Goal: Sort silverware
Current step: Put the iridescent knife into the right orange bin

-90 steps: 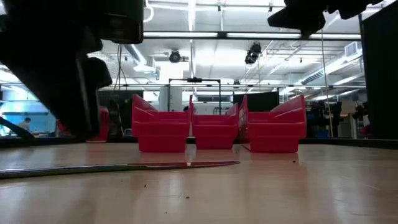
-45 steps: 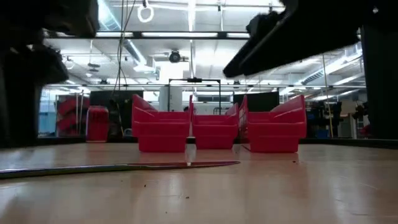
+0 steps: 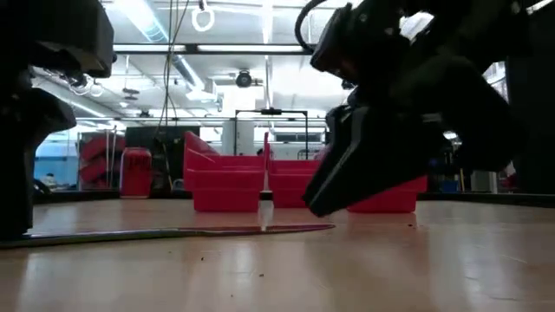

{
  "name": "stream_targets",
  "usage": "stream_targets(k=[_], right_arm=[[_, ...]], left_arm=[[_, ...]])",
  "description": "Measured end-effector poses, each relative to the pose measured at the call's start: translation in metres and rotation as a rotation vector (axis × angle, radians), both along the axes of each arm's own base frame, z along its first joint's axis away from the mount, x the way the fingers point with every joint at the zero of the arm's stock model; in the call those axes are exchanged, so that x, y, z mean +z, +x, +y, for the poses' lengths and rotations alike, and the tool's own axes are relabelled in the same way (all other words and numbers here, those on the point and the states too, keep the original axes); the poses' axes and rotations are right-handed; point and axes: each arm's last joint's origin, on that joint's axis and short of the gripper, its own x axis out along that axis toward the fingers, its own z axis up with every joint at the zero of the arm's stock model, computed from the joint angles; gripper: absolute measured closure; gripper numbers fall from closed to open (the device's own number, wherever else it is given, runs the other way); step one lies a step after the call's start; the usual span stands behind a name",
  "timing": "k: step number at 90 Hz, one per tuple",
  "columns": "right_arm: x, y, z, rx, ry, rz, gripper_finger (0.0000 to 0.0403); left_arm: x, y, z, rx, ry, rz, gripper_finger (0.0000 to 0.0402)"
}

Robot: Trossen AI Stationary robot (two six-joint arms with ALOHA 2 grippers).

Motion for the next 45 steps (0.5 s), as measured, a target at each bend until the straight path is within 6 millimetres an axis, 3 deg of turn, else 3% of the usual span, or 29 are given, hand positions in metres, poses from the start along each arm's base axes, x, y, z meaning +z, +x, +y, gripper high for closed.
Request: stream_targets(k=[23, 45], right_arm=[[-0.002, 0.000, -0.005, 0.001, 0.027, 0.041, 0.0300], [-0.002, 0.000, -0.005, 0.004, 0.029, 0.041, 0.0284]], left_arm=[[-0.002, 0.009, 0.008, -0.004, -0.012, 0.014, 0.0236], [-0.002, 0.028, 0.022, -0.046, -0.006, -0.033, 0.0240]])
